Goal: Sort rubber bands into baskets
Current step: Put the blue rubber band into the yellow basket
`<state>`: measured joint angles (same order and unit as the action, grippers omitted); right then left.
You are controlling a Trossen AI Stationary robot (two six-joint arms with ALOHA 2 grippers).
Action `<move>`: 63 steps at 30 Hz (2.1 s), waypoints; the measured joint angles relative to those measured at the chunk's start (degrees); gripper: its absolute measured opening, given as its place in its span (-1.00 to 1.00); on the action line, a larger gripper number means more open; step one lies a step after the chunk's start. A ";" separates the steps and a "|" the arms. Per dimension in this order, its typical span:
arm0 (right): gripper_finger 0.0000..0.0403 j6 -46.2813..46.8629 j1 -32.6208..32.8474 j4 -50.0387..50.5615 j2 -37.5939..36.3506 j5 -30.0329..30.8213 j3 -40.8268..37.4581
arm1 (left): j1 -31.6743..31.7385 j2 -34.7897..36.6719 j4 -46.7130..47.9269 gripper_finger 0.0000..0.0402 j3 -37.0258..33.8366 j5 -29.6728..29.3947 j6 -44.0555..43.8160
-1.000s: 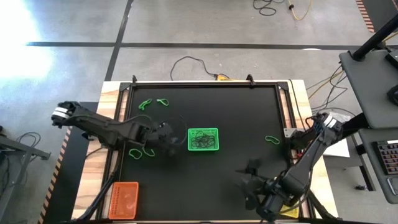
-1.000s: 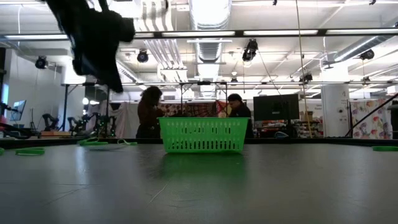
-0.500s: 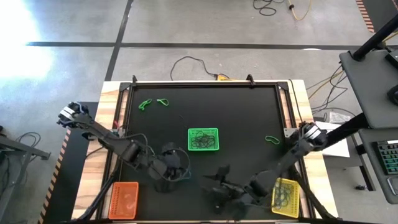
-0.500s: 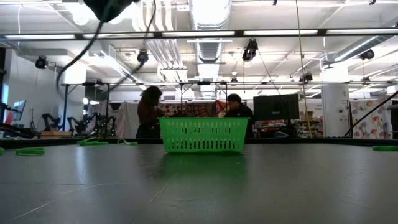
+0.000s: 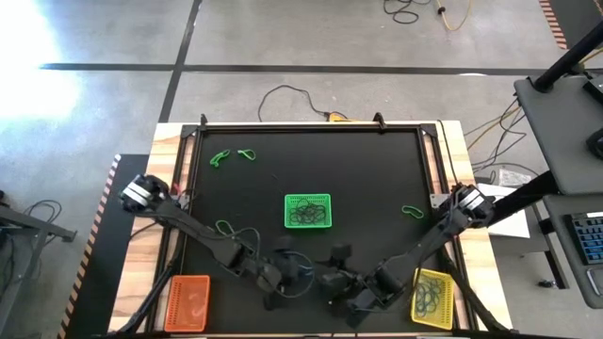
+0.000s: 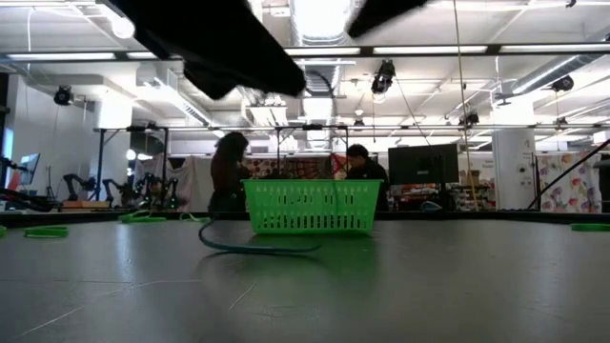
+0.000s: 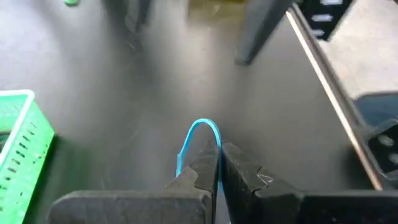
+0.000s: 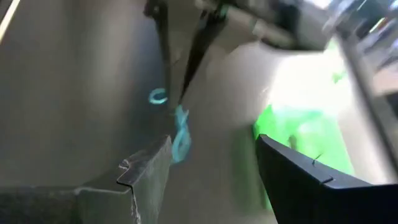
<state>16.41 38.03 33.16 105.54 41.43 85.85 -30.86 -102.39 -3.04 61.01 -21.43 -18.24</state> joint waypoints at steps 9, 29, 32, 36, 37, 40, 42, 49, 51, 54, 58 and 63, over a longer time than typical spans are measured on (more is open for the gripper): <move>0.12 11.48 -0.50 0.28 3.24 -7.05 -5.14 | 3.12 -5.90 -5.98 -0.83 -0.02 -0.67 -0.57; 0.12 5.50 -6.56 -31.40 15.78 -6.54 -8.38 | -3.61 8.98 13.82 -0.10 -5.63 -22.88 -5.91; 0.12 4.41 -7.85 -35.82 16.41 -7.34 -8.29 | -3.73 12.55 11.96 -0.10 -10.43 -23.14 -7.90; 0.12 4.46 -9.85 -37.78 16.71 -8.66 -8.40 | -3.33 16.35 4.03 -0.10 -17.74 -23.27 -9.27; 0.12 4.55 -10.30 -38.40 16.76 -9.53 -8.37 | -3.14 16.88 1.38 -0.10 -19.13 -23.30 -9.03; 0.12 4.59 -11.62 -41.50 17.49 -13.72 -8.33 | -3.08 18.41 -5.01 -0.10 -23.16 -25.03 -6.97; 0.12 4.28 -12.21 -41.77 18.24 -16.26 -8.33 | -3.05 18.96 -9.85 -0.10 -25.31 -27.23 -5.24; 0.04 3.52 -12.53 -40.83 19.73 -16.91 -8.11 | -2.61 20.19 -20.45 -0.10 -29.06 -30.86 1.77; -0.06 3.41 -12.53 -39.64 19.73 -17.05 -8.05 | -2.61 20.35 -20.49 -0.10 -29.16 -31.83 2.93; -0.28 3.25 -12.75 -38.47 19.73 -17.28 -8.07 | -2.61 20.35 -19.67 -0.10 -29.09 -34.69 3.84; -0.66 3.17 -13.15 -36.54 19.77 -17.34 -8.07 | -2.39 20.32 -20.22 -0.10 -29.22 -35.05 2.88; -0.93 3.04 -13.27 -34.26 19.54 -17.49 -8.09 | -2.39 20.03 -19.87 -0.10 -29.33 -35.05 1.80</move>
<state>19.44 24.75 -1.10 125.09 23.94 77.76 -33.26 -82.35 -22.92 31.68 -56.48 -16.44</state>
